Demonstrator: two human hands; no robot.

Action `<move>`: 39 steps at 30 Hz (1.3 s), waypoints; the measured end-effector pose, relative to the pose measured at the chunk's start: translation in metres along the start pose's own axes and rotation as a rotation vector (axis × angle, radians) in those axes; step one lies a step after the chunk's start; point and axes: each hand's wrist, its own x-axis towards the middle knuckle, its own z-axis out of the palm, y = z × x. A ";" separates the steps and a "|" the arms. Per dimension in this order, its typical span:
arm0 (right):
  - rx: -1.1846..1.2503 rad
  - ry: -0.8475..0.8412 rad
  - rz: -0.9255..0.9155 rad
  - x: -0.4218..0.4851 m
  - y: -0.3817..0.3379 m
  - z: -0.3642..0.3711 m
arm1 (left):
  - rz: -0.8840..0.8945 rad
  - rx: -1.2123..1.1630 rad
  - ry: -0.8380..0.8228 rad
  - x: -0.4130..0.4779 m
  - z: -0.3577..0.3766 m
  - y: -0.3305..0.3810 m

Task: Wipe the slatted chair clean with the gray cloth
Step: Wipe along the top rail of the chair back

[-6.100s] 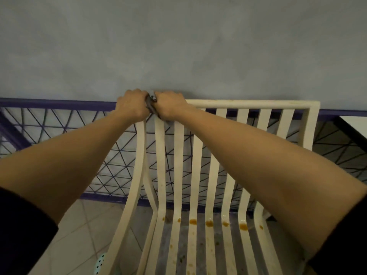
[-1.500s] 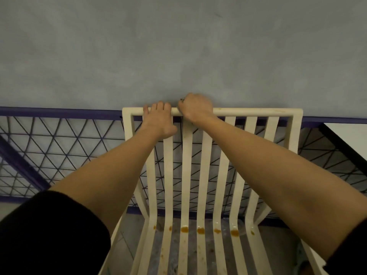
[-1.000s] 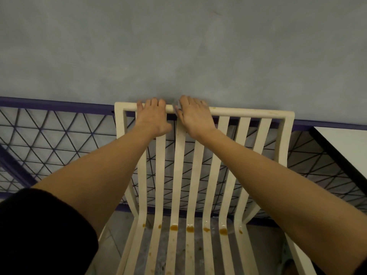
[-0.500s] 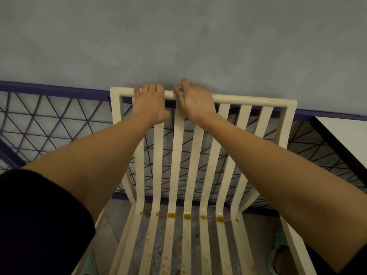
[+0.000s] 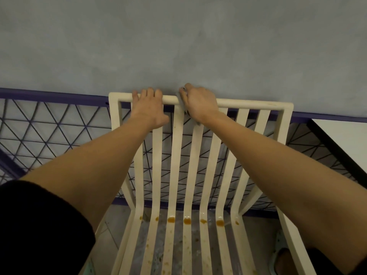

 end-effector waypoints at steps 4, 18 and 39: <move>0.053 0.134 0.004 -0.016 0.010 0.007 | 0.005 -0.001 0.002 -0.001 -0.001 -0.001; -0.022 0.143 0.070 -0.026 0.034 0.006 | 0.010 0.005 0.014 0.000 0.001 0.000; -0.157 -0.053 0.055 -0.014 0.013 -0.004 | -0.003 0.012 0.038 -0.002 0.002 0.001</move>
